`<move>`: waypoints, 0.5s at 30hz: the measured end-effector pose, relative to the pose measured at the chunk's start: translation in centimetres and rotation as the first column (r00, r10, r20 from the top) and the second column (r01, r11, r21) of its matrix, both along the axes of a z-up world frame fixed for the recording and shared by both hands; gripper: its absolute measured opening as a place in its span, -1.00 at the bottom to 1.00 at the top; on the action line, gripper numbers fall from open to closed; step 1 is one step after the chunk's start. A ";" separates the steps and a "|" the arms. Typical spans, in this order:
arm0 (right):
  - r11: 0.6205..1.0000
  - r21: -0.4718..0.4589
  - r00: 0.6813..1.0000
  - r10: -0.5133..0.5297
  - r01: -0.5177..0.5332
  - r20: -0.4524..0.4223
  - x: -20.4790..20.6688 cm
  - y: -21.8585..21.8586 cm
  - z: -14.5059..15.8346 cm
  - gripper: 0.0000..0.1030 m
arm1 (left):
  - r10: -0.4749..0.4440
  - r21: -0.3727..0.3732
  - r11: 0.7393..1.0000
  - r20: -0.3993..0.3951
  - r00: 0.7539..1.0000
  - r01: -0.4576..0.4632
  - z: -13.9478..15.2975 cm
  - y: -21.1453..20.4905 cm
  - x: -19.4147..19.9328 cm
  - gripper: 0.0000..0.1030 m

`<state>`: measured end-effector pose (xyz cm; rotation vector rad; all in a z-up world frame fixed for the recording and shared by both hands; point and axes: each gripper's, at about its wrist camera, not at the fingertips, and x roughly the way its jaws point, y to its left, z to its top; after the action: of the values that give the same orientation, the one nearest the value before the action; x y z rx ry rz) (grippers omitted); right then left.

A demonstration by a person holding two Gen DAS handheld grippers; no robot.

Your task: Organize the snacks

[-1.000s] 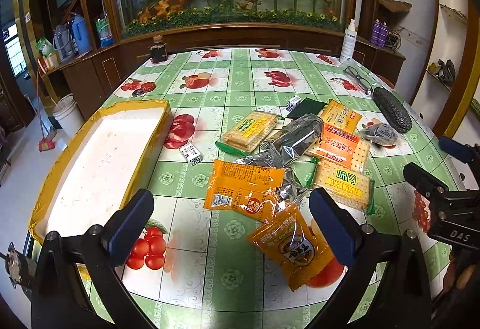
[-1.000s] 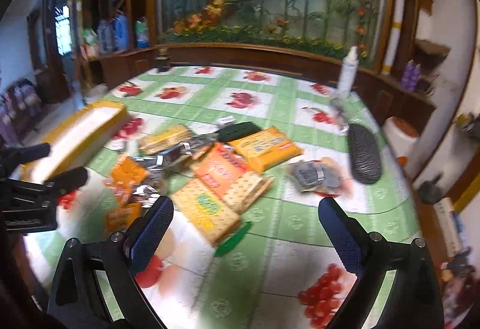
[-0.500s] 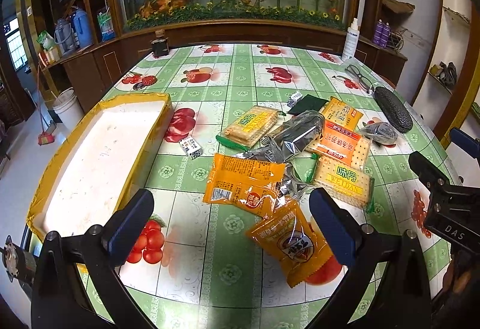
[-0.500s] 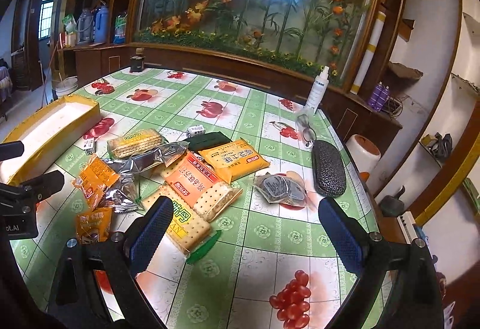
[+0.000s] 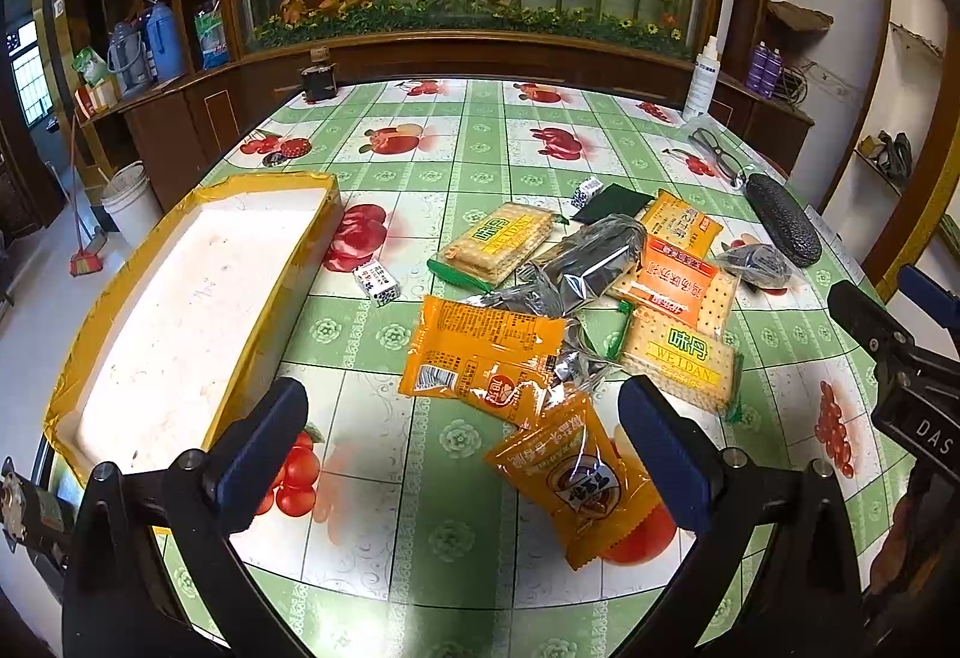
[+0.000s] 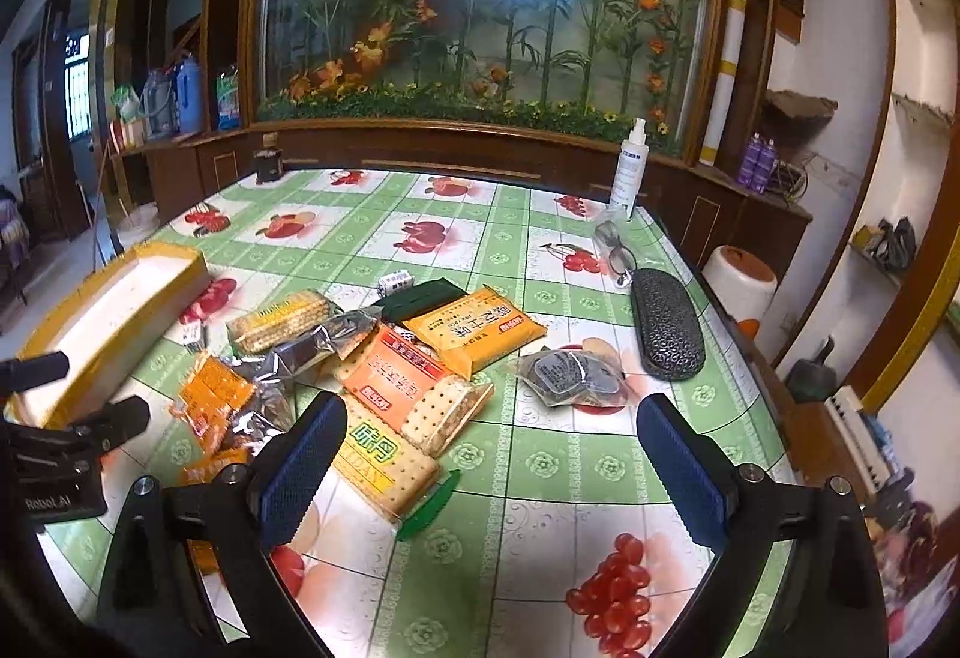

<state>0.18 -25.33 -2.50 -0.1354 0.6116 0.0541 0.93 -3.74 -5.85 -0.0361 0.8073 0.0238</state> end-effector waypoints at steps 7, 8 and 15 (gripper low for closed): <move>0.999 0.034 1.000 -0.013 0.013 0.002 0.0 0.1 0.1 0.92 | -0.010 -0.019 1.000 -0.006 1.000 0.010 0.0 -0.4 -0.3 1.00; 0.998 0.055 1.000 -0.014 0.014 0.001 0.0 -0.1 0.1 0.92 | -0.010 -0.023 1.000 -0.010 1.000 0.010 -0.1 -0.4 -0.3 1.00; 0.963 0.270 0.998 0.021 -0.006 -0.052 0.7 -2.1 -0.3 0.91 | -0.009 -0.039 0.999 -0.037 0.999 0.007 -1.1 -0.7 -0.4 1.00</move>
<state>0.87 -27.44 -2.84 0.1268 0.6521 0.1543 0.51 -4.44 -6.91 -0.0690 0.8451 0.0011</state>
